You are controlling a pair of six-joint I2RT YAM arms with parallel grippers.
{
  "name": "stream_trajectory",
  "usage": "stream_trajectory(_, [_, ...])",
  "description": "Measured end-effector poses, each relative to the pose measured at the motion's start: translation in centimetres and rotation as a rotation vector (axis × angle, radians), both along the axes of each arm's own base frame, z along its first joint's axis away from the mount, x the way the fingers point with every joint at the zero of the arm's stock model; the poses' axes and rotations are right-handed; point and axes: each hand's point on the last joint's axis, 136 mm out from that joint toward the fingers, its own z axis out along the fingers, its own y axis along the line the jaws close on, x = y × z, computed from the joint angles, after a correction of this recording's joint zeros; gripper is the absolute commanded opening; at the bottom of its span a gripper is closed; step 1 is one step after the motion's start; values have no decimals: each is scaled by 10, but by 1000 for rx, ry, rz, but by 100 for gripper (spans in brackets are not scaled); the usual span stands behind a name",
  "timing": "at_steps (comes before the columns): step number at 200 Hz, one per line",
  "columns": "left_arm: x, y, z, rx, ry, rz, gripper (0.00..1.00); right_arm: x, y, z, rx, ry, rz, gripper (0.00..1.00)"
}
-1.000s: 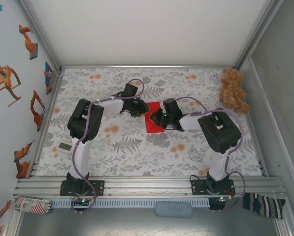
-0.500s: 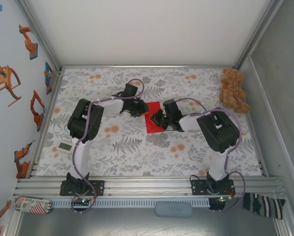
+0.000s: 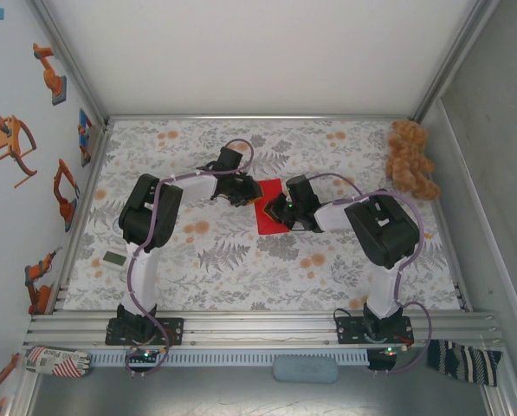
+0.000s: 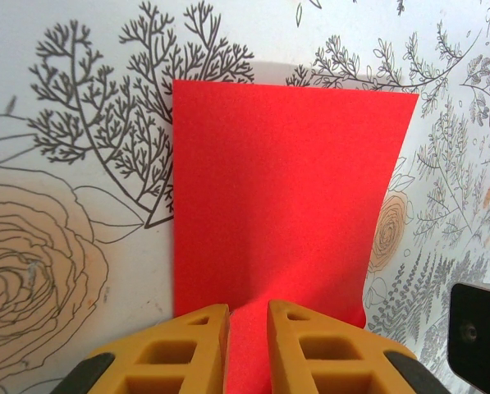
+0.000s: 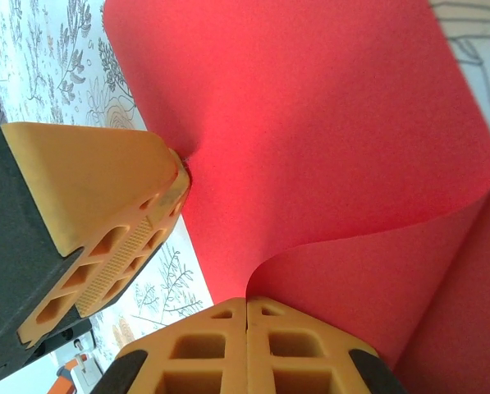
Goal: Fold a paper plane with a square sheet of paper (pick it up from the middle)
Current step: Fold the triangle a second time at the center of the table.
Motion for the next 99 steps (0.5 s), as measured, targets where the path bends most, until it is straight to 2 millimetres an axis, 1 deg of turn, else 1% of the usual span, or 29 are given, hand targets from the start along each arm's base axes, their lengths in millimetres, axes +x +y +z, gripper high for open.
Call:
stream_trajectory(44, [0, 0, 0, 0, 0, 0, 21, 0, 1, -4, 0, 2, 1, 0])
stream_trajectory(99, [0, 0, -1, 0, 1, 0, 21, 1, 1, -3, 4, -1, 4, 0])
